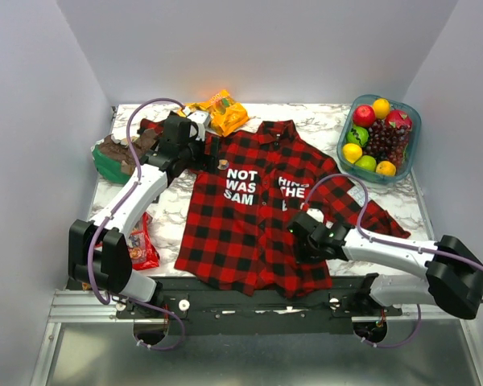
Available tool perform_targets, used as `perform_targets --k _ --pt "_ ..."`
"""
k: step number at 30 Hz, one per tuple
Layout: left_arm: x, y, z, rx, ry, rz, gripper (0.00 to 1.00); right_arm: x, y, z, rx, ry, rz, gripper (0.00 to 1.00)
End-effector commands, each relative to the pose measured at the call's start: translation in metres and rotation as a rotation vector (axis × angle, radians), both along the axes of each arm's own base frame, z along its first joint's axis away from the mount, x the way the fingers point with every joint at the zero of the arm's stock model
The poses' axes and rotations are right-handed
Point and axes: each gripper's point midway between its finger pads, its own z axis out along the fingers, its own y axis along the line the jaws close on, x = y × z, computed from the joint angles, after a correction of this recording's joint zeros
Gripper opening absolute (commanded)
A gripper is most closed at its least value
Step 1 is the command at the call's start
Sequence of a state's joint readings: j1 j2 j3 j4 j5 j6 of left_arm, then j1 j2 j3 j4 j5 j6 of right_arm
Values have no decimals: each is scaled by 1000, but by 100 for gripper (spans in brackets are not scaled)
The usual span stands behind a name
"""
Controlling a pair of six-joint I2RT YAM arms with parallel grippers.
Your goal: Pin the brooch onto the clothing
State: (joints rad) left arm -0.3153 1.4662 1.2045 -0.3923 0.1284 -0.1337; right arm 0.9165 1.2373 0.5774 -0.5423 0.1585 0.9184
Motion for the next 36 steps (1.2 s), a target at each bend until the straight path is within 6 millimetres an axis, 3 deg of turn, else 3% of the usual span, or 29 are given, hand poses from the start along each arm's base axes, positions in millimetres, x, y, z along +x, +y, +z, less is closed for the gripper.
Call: perform_targets --k 1,4,7,9,11,14,17,19,20,21,24,27,30,36 --pt "4 5 19 21 -50 12 96 -28 -9 0 -16 84 -31 15" --pt "5 6 17 25 -45 13 96 -29 -2 10 5 79 -21 15" --pt "5 5 15 31 -43 13 96 -23 10 30 59 49 -7 26" --pt "5 5 14 42 -45 10 96 -14 15 45 86 -3 3 45" --pt "3 1 13 54 -49 -1 96 1 22 74 127 -90 19 63" --pt "0 -6 14 40 -50 -26 96 34 17 111 132 -217 10 74" --pt "-2 -14 14 10 -42 -51 96 72 -8 128 120 -288 -42 77" --pt "-3 -17 14 6 -42 -61 96 100 -37 134 109 -319 -131 77" --pt "-4 -18 14 4 -42 -63 96 109 -50 134 90 -338 -134 78" --pt "-4 -18 16 4 -45 -62 96 121 -77 127 76 -322 -215 78" --pt "-5 -19 19 0 -52 -70 96 139 -126 114 79 -298 -332 78" --pt "-6 -21 20 -6 -53 -78 96 142 -167 93 -10 -261 -433 77" --pt "-7 -23 22 -17 -51 -81 96 139 -192 70 -128 -193 -478 76" --pt "-11 -31 25 -35 -59 -104 96 131 -209 23 -201 -4 -487 75"
